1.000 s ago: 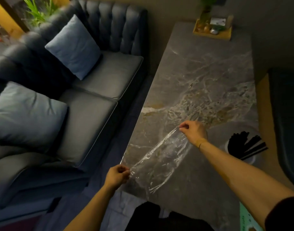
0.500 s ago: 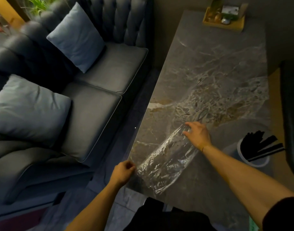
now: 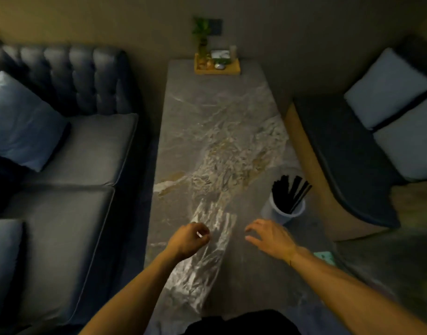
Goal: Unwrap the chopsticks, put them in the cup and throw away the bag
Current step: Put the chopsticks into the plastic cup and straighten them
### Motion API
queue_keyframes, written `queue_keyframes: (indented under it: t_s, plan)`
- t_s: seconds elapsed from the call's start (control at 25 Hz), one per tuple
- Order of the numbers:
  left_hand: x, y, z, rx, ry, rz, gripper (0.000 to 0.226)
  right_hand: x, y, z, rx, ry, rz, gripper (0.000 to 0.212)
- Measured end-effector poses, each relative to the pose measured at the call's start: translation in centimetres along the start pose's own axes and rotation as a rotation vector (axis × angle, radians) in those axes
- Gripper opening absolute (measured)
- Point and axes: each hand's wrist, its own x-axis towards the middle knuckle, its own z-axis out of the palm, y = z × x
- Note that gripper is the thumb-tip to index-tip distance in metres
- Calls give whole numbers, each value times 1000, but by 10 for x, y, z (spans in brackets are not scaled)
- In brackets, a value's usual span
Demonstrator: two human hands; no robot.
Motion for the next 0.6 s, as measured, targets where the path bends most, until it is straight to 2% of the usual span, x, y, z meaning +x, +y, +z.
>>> queue_keyframes:
  t_s: [0.12, 0.32, 0.48, 0.6]
  plan:
    - [27, 36, 7, 59, -67, 98, 20, -35, 42, -8, 23, 10, 99, 39]
    - [58, 84, 19, 208, -76, 187, 25, -74, 112, -24, 39, 40, 198, 41]
    - [71, 107, 25, 233, -88, 177, 41, -86, 152, -39, 145, 74, 244, 47]
    - [78, 122, 35, 215, -64, 108, 57, -81, 171, -49, 230, 99, 223, 60]
